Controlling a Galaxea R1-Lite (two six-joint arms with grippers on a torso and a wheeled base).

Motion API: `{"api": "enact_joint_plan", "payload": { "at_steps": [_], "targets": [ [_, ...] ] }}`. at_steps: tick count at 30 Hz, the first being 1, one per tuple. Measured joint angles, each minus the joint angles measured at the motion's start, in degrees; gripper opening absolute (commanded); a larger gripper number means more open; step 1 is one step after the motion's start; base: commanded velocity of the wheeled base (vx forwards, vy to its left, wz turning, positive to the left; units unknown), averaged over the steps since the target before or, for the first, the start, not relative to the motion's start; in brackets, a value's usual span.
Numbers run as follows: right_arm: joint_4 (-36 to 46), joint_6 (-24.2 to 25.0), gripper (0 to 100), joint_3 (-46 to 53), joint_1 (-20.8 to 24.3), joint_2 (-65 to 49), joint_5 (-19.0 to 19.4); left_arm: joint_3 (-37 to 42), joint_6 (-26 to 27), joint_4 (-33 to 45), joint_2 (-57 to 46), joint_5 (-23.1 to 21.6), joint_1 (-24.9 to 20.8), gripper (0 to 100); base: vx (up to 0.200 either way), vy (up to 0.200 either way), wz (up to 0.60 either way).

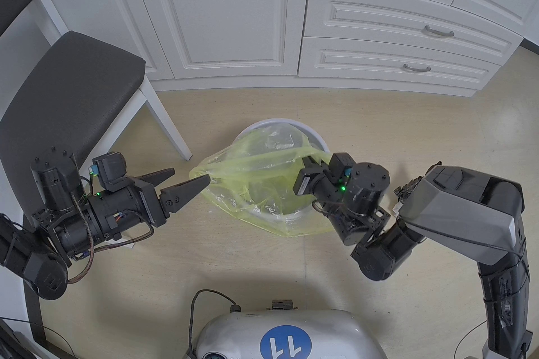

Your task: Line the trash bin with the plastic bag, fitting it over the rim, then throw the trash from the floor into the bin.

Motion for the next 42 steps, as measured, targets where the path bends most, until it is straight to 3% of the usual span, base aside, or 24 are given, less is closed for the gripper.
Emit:
{"api": "enact_joint_plan", "payload": {
  "at_steps": [18, 24, 30, 31, 37, 42],
  "targets": [
    [32.8, -0.4, 0, -45.6, -4.2, 10.7, 1.5, 0.5, 0.1, -0.4, -2.8, -0.6, -0.2, 100, 0.000, 0.000, 0.00],
    [29.7, -0.3, 0, -51.3, -4.7, 15.2, -0.8, 1.0, -0.1, -4.3, -2.8, -0.5, -1.0, 100, 0.000, 0.000, 0.00],
    [27.7, -2.7, 0, -52.1, -3.5, 16.1, -3.0, 4.5, 0.3, -16.8, -1.2, -0.6, -3.0, 100, 0.000, 0.000, 0.00],
    [27.4, -4.1, 100, -52.2, -3.3, 16.1, -3.2, 5.3, 0.4, -18.8, -0.5, -0.6, -3.6, 100, 0.000, 0.000, 0.00],
    [23.4, -7.6, 100, -51.4, -2.7, 15.4, -3.2, 7.2, 1.2, -20.5, 2.7, -0.5, -5.6, 100, 0.000, 0.000, 0.00],
    [20.9, -8.2, 100, -44.5, -2.8, 12.4, 0.0, 7.7, 1.5, -20.5, 4.5, -0.5, -6.5, 100, 0.000, 0.000, 0.00]
  ]
}}
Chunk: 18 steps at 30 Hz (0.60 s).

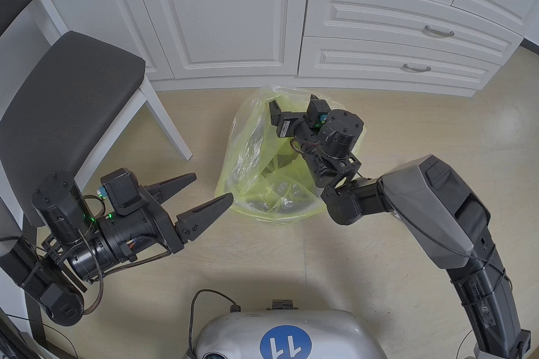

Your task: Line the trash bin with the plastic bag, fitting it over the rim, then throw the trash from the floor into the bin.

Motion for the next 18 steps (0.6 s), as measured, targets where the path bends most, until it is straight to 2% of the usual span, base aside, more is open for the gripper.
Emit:
{"api": "enact_joint_plan", "payload": {
  "at_steps": [8, 13, 18],
  "targets": [
    [-7.3, 0.7, 100, 21.4, 0.1, -8.4, 3.8, -0.1, 0.9, 0.1, 2.5, 1.7, -1.5, 100, 0.000, 0.000, 0.00],
    [-11.5, 2.5, 100, 35.3, -0.2, -14.8, 4.6, -2.0, 2.4, 0.5, 5.2, 7.3, -2.6, 100, 0.000, 0.000, 0.00],
    [-12.9, 4.5, 100, 45.1, -1.0, -21.1, 4.8, -8.5, 3.3, 3.9, 9.6, 13.2, -3.5, 100, 0.000, 0.000, 0.00]
  ]
}}
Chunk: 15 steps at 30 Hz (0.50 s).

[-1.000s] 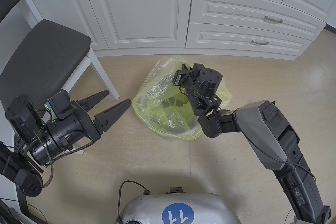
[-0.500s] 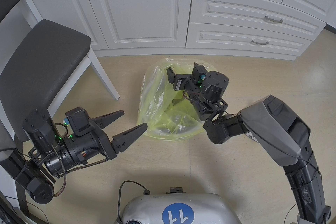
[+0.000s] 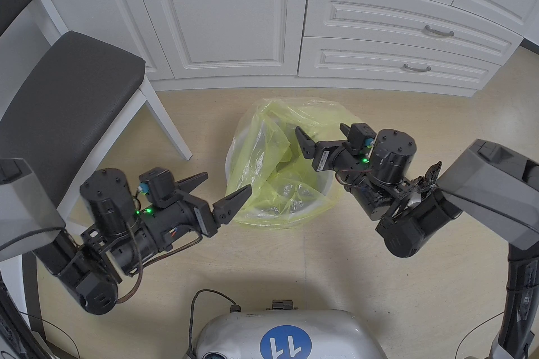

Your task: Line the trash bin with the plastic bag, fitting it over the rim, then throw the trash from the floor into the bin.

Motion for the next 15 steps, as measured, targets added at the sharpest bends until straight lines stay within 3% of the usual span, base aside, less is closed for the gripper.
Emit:
{"api": "enact_joint_plan", "payload": {
  "at_steps": [6, 11, 15],
  "targets": [
    [6.2, 2.3, 100, 1.9, -2.2, -6.1, 0.1, -9.2, 0.7, 10.2, 4.2, 4.3, -2.0, 100, 0.000, 0.000, 0.00],
    [13.3, 3.0, 100, 1.1, -4.6, -9.4, 0.1, -15.3, 0.9, 11.7, 7.7, 8.2, -3.4, 100, 0.000, 0.000, 0.00],
    [14.5, 3.1, 100, -0.5, -5.6, -9.6, 0.0, -18.7, 0.9, 12.0, 10.6, 13.3, -3.7, 100, 0.000, 0.000, 0.00]
  ]
}}
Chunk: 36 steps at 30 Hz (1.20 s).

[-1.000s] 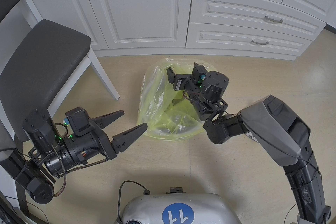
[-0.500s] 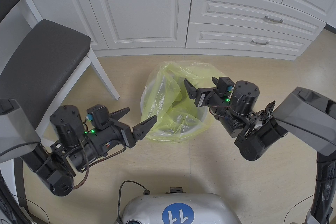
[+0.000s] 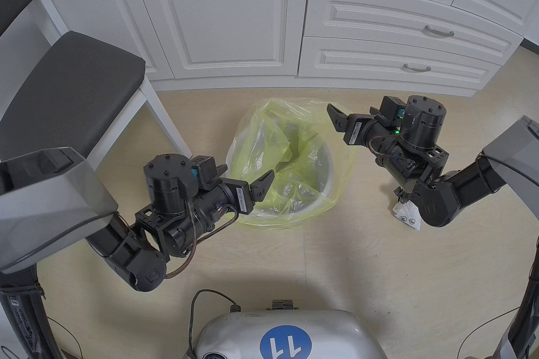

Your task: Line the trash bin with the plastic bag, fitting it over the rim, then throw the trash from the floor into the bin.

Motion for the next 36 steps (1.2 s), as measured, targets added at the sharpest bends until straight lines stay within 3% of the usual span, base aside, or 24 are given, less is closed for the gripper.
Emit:
{"api": "enact_joint_plan", "payload": {
  "at_steps": [5, 16, 25, 36],
  "targets": [
    [0.4, 0.0, 100, -2.4, -1.6, 2.9, 0.0, -4.2, 0.1, 1.1, 3.1, 4.0, 0.7, 100, 0.000, 0.000, 0.00],
    [2.0, 0.1, 100, -4.1, -3.6, 6.3, 0.5, -20.1, 4.5, 15.5, 7.2, 4.4, 5.1, 100, 0.000, 0.000, 0.00],
    [2.2, 0.1, 100, -5.1, -4.0, 9.7, 2.3, -35.4, 11.7, 23.5, 10.7, 4.7, 10.5, 100, 0.000, 0.000, 0.00],
    [1.7, 1.9, 100, -13.4, -5.8, 16.4, 2.2, -41.7, 9.7, 24.1, 13.5, 4.6, 11.1, 100, 0.000, 0.000, 0.00]
  ]
}}
